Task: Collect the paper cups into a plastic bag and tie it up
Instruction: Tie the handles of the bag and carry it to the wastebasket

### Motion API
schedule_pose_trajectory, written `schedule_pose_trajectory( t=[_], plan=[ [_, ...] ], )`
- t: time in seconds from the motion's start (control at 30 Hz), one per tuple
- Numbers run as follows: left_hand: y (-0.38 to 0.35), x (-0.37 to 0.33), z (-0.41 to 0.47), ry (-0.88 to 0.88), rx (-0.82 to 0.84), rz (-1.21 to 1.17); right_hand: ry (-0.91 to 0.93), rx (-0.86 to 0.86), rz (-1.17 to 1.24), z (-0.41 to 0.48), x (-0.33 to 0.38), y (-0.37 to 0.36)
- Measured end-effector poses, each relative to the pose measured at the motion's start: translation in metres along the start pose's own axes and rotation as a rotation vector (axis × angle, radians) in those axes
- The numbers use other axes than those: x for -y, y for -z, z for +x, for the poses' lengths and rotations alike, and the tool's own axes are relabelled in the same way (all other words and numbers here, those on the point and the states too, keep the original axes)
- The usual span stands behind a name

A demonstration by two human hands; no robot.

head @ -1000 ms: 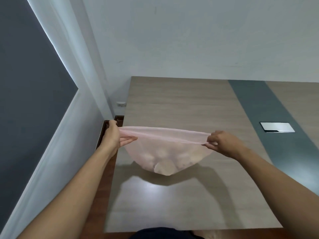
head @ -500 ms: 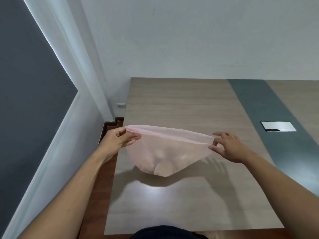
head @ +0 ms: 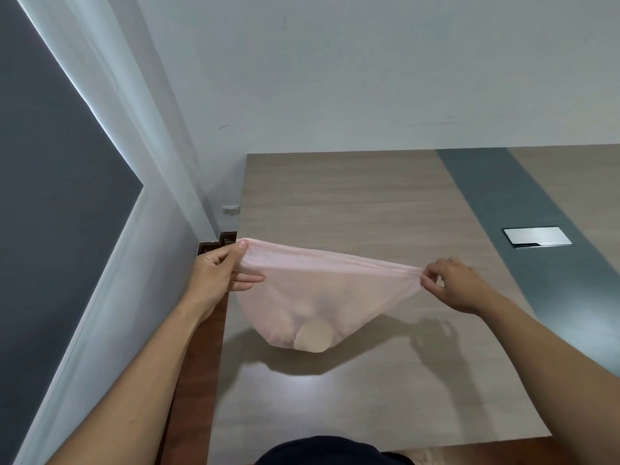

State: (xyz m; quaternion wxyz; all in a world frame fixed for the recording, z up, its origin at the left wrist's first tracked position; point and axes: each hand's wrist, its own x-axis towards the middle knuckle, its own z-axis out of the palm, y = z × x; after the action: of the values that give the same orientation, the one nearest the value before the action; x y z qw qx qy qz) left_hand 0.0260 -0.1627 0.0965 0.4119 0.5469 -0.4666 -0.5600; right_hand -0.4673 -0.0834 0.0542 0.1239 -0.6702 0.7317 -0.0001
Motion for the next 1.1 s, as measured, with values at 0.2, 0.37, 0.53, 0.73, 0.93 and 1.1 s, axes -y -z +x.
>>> schedule_pose_trajectory(
  t=[0.2,0.37,0.53,0.73,0.93,1.1],
  plan=[
    [0.011,0.021,0.021,-0.134,-0.211,0.242,0.000,-0.121,0.167,-0.001,0.010,0.012],
    [-0.003,0.014,0.021,-0.195,-0.174,0.171,-0.214,-0.231,0.808,-0.001,0.058,0.028],
    [-0.047,-0.014,0.022,-0.081,-0.028,-0.369,-0.286,-0.245,1.658,0.015,0.120,0.048],
    [-0.077,-0.032,0.002,-0.078,0.262,-0.073,-0.286,-0.195,2.190,0.023,0.155,0.058],
    [-0.111,-0.028,-0.018,-0.222,0.462,0.577,-0.060,-0.103,2.021,0.010,0.188,0.065],
    [-0.136,0.003,-0.024,-0.254,0.359,0.689,0.125,-0.130,1.560,-0.010,0.208,0.078]
  ],
)
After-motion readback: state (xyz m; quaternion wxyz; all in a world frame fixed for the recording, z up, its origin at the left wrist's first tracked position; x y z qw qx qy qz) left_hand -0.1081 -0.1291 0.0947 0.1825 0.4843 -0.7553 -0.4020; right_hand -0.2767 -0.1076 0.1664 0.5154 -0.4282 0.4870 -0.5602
